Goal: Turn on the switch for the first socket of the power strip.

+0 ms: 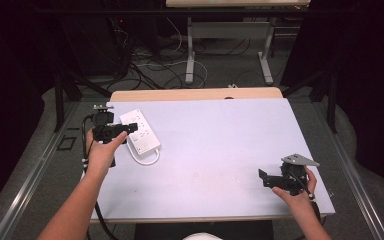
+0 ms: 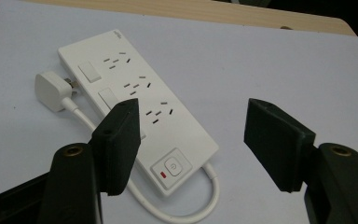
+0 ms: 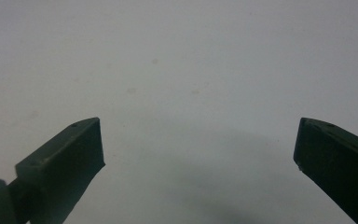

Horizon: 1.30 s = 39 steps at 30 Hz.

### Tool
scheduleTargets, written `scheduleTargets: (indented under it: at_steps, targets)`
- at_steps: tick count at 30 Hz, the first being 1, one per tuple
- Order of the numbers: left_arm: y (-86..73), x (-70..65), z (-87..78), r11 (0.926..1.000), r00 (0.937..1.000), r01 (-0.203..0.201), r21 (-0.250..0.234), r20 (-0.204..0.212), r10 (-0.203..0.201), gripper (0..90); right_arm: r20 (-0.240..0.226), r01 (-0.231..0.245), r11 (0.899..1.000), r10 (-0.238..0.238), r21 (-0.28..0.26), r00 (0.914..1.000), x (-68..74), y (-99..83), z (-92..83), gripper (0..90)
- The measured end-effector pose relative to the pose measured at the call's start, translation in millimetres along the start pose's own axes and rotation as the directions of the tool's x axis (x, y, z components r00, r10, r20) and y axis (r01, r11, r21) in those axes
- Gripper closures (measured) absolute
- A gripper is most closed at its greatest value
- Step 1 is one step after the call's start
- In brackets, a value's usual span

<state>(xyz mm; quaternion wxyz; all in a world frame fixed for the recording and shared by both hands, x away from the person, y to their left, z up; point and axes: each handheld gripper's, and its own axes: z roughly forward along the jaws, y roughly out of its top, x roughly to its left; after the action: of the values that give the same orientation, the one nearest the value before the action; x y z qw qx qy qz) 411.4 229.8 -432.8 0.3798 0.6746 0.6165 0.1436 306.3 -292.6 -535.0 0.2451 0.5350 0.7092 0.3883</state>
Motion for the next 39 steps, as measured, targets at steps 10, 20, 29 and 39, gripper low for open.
scheduleTargets:
  at_steps: [10,20,29,39]
  targets:
    - [7.8,3.9,11.8,0.9976,0.9992,0.031,0.062,-0.027,-0.029,37.6,-0.003,-0.003,1.0,0.003,0.002,1.0,-0.4,-0.2,0.4,1.1]
    - [13.1,9.6,22.9,0.9884,0.9939,0.104,0.111,-0.049,-0.099,42.7,-0.008,-0.005,1.0,0.005,0.005,1.0,-0.7,-0.3,0.8,1.4]
    - [15.3,14.9,31.3,0.9756,0.9845,0.169,0.14,-0.071,-0.161,46.0,-0.011,-0.005,1.0,0.005,0.01,0.9999,-0.9,-0.5,1.2,1.7]
    - [16.4,20.9,37.9,0.959,0.974,0.219,0.18,-0.101,-0.203,51.8,-0.014,-0.007,1.0,0.007,0.011,0.9999,-0.6,-0.6,1.8,1.7]
